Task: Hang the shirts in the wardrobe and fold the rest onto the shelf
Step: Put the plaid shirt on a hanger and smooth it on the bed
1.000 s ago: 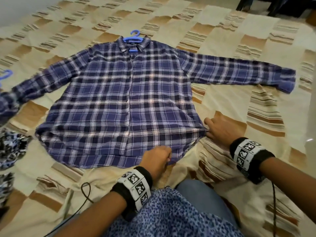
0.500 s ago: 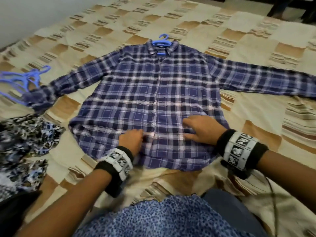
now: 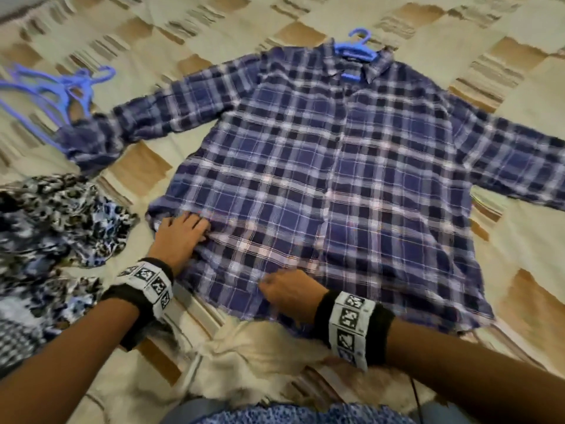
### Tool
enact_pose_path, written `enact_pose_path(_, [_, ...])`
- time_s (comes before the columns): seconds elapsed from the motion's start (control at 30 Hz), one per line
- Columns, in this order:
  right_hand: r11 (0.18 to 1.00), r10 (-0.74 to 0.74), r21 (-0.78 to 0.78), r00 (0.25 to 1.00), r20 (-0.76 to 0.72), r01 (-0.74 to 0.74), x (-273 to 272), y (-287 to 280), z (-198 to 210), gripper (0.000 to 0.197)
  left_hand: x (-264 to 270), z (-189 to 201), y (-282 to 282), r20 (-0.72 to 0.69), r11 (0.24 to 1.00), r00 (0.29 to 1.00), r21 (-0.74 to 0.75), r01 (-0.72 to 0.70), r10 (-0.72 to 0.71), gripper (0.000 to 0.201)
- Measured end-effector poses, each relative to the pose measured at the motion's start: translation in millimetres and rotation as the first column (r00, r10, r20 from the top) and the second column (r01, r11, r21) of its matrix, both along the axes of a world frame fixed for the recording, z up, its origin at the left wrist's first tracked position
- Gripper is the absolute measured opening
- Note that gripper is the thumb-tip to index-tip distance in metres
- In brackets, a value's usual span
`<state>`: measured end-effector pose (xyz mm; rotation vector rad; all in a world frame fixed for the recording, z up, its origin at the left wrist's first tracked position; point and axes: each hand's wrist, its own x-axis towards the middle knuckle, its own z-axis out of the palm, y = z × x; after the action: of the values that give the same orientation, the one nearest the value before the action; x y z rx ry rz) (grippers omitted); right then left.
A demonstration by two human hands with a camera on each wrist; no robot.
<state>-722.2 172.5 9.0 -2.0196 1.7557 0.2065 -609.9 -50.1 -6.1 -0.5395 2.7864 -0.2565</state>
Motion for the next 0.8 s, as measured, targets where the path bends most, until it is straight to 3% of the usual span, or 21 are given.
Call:
enact_pose_path(0.1, [0.999,0.011,0.042,0.99,0.141,-0.017,0.1,6.7,6.3,0.016,8.8,4.7,-6.4,-0.002,0.999,0.999,0.025,-0.041,0.042,0.047])
enact_pose_path(0.2, [0.996,0.059,0.055,0.984,0.17,-0.069,-2.6,1.3,7.9,0.018,10.1,16.3,-5.6,-0.021,0.97,0.971,0.046,-0.238,0.239,0.039])
enact_pose_path(0.23, [0.99,0.034,0.124,0.974,0.222,-0.063,-8.2,-4.7,8.7,0.025,6.4,19.9,-4.1,-0.056,0.965,0.963,0.034,-0.261,0.263,0.042])
enact_pose_path(0.3, [0.992,-0.089,0.116,0.934,0.347,0.052,-30.7,-24.3,12.8,0.044,-5.9,19.9,-3.3,-0.048,0.976,0.975,0.043,-0.214,0.216,0.063])
enact_pose_path(0.37, [0.968,-0.207,-0.04,0.883,0.422,0.246,-57.6,-47.9,15.4,0.049,-12.4,11.5,-8.3,0.027,0.989,0.989,0.02,-0.149,0.149,0.077])
enact_pose_path(0.43, [0.909,-0.281,-0.177,0.868,0.41,0.378,-87.4,-72.5,6.8,0.038,-16.1,13.5,-17.0,0.104,0.983,0.979,0.034,-0.181,0.177,0.068])
enact_pose_path(0.5, [0.866,-0.322,-0.273,0.884,0.339,0.42,-112.5,-93.1,-2.8,0.042,-15.5,20.3,-23.0,0.234,0.958,0.933,0.02,-0.286,0.273,0.042])
enact_pose_path(0.57, [0.889,-0.315,-0.262,0.916,0.247,0.376,-129.2,-110.2,-12.8,0.055,-15.8,30.4,-25.5,0.374,0.913,0.833,-0.141,-0.384,0.408,0.027])
enact_pose_path(0.63, [0.916,-0.294,-0.222,0.935,0.197,0.335,-137.3,-120.8,-20.8,0.063,-19.8,44.6,-30.1,0.4,0.867,0.769,-0.249,-0.432,0.498,0.024])
enact_pose_path(0.73, [0.888,-0.312,-0.29,0.93,0.194,0.358,-152.2,-150.3,-26.2,0.069,-41.1,48.9,-49.5,0.32,0.892,0.832,-0.177,-0.417,0.453,0.033])
enact_pose_path(0.8, [0.88,-0.363,-0.267,0.919,0.152,0.392,-167.0,-172.7,-29.5,0.076,-70.1,40.2,-55.2,0.098,0.947,0.944,-0.089,-0.308,0.316,0.033])
